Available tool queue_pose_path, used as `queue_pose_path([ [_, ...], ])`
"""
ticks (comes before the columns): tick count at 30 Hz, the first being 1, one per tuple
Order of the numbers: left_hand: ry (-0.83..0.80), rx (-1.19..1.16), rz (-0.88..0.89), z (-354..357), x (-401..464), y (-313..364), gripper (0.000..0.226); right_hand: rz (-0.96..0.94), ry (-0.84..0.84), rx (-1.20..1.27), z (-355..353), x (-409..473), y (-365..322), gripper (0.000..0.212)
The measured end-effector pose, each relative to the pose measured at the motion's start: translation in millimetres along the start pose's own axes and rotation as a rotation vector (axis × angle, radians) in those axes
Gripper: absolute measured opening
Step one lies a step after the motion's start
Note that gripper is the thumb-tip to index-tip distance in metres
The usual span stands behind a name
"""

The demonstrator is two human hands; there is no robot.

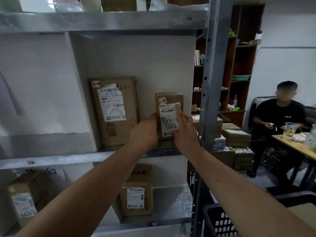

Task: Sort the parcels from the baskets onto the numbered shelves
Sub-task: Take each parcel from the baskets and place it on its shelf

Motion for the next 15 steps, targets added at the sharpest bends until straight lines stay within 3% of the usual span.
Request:
queue_pose_path([
  [10,0.063,-0.053,0.069,-2.3,-14.9,-3.8,0.053,0.002,0.007,0.032,2.4,-12.7,-3.4,0.108],
  [12,0.080,-0.052,0.092,-0.6,-27.4,-4.8,0.055,0.025,0.020,0.033,3.7,-27.3,-6.2,0.097],
  [15,0.093,-0.036,0.151,3.9,-50.4,-6.7,0.048,0.046,0.000,0.007,5.4,-53.1,-22.8,0.060],
])
Point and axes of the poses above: each hand's wrist, its own x-axis towards the middle knuckle, its own z-axis out of the palm, y = z × x, the point moved 6 cm from there along x, towards the middle knuckle, and after that the axes turned 13 degrees about -y, right-handed, at the moved point
